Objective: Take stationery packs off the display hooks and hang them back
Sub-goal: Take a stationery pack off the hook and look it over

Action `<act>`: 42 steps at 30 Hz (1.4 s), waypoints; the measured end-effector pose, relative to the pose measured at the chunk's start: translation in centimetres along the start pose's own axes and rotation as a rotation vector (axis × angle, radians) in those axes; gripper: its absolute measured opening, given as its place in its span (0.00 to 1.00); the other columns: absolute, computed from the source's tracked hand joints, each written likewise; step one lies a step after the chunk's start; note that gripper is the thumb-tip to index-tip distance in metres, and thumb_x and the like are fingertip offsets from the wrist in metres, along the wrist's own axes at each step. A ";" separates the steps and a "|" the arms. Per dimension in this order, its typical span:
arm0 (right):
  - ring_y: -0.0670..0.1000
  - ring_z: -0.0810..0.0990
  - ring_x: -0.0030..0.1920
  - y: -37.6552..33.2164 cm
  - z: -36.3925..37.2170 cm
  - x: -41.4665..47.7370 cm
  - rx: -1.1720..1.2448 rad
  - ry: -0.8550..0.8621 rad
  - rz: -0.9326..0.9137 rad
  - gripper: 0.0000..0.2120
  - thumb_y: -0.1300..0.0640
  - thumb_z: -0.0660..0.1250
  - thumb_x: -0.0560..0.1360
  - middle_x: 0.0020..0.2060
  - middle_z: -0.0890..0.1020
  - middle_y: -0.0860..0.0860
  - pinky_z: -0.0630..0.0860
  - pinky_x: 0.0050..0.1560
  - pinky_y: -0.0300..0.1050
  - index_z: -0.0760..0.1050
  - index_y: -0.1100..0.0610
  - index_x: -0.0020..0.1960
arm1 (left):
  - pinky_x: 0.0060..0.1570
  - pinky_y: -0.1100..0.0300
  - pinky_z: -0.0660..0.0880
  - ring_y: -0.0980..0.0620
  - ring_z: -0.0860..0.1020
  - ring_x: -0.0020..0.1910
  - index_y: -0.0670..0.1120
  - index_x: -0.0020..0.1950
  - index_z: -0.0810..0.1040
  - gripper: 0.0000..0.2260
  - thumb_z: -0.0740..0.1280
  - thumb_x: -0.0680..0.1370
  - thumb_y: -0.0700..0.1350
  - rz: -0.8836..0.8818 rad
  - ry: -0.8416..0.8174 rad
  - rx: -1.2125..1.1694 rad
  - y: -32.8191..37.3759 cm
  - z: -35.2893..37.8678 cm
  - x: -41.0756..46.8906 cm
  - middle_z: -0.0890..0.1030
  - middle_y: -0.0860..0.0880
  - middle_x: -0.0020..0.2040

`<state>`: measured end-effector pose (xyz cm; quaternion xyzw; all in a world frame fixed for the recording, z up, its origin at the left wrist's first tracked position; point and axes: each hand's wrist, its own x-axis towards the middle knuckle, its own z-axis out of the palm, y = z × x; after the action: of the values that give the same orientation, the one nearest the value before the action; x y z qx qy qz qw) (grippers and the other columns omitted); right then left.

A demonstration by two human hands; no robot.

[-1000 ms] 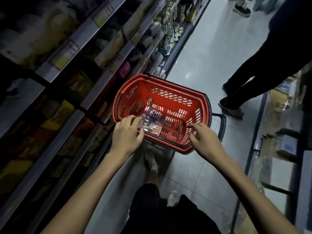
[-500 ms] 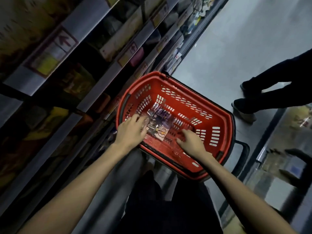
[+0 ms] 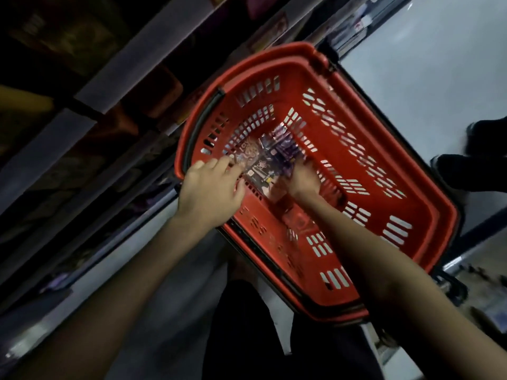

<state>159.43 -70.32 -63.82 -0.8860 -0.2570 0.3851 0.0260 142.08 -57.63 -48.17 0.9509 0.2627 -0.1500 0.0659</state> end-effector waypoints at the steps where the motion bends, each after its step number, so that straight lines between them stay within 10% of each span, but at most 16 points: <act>1: 0.68 0.78 0.60 -0.2 0.6 0.5 -0.012 -0.006 0.007 0.35 0.52 0.69 0.78 0.64 0.75 0.67 0.78 0.53 0.57 0.58 0.61 0.78 | 0.48 0.49 0.73 0.44 0.82 0.50 0.47 0.60 0.83 0.18 0.58 0.82 0.53 -0.005 -0.004 0.002 0.0 0.1 0.0 0.83 0.46 0.58; 9: 0.67 0.73 0.66 0.8 3.3 3.4 -0.085 0.021 0.047 0.44 0.56 0.72 0.76 0.69 0.69 0.67 0.75 0.59 0.56 0.49 0.61 0.83 | 0.50 0.49 0.72 0.47 0.80 0.52 0.49 0.61 0.82 0.19 0.55 0.82 0.52 -0.042 -0.021 -0.023 0.0 0.1 0.3 0.81 0.49 0.59; 19: 0.66 0.77 0.64 4.2 4.7 4.5 -0.060 0.073 0.095 0.37 0.34 0.67 0.76 0.66 0.74 0.64 0.77 0.59 0.54 0.67 0.60 0.72 | 0.51 0.49 0.72 0.47 0.80 0.53 0.49 0.63 0.82 0.20 0.54 0.81 0.52 -0.052 -0.029 -0.009 0.1 0.0 0.3 0.81 0.49 0.62; 24: 0.64 0.73 0.69 4.1 4.2 2.7 -0.015 0.108 0.118 0.32 0.48 0.70 0.78 0.70 0.73 0.63 0.72 0.65 0.54 0.64 0.58 0.77 | 0.50 0.49 0.72 0.46 0.81 0.51 0.49 0.61 0.83 0.19 0.55 0.81 0.52 -0.055 -0.011 0.007 0.1 0.3 0.3 0.82 0.48 0.60; 28: 0.61 0.83 0.56 5.1 3.2 0.5 0.270 0.092 0.062 0.21 0.43 0.69 0.79 0.56 0.84 0.59 0.71 0.46 0.45 0.78 0.55 0.66 | 0.48 0.49 0.71 0.44 0.81 0.50 0.48 0.60 0.83 0.19 0.56 0.80 0.52 -0.055 -0.037 0.020 0.3 0.3 0.4 0.82 0.47 0.59; 34: 0.53 0.85 0.52 6.2 -0.8 -4.2 0.649 0.069 0.016 0.12 0.53 0.75 0.76 0.51 0.87 0.52 0.78 0.51 0.47 0.82 0.54 0.58 | 0.51 0.48 0.75 0.42 0.82 0.55 0.46 0.77 0.68 0.27 0.63 0.80 0.57 -0.087 -0.026 -0.077 1.1 -1.0 0.8 0.80 0.45 0.63; 38: 0.45 0.83 0.47 4.5 -4.9 -7.4 0.970 -0.079 -0.145 0.10 0.63 0.75 0.75 0.50 0.87 0.51 0.77 0.53 0.47 0.82 0.57 0.56 | 0.58 0.49 0.77 0.45 0.80 0.63 0.51 0.82 0.57 0.39 0.65 0.78 0.68 -0.204 -0.132 -0.379 2.8 -2.6 1.8 0.77 0.49 0.71; 42: 0.42 0.83 0.42 0.5 -8.7 -10.6 1.209 -0.381 -0.239 0.06 0.69 0.68 0.78 0.42 0.86 0.46 0.79 0.46 0.35 0.79 0.62 0.53 | 0.52 0.52 0.82 0.56 0.85 0.50 0.53 0.64 0.79 0.23 0.79 0.73 0.56 -0.410 -0.160 -1.278 4.5 -3.0 3.0 0.87 0.55 0.54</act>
<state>159.61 -74.52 -50.76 -0.5963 -0.0917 0.6069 0.5175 147.60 -59.38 -46.13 0.6418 0.4694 -0.0447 0.6048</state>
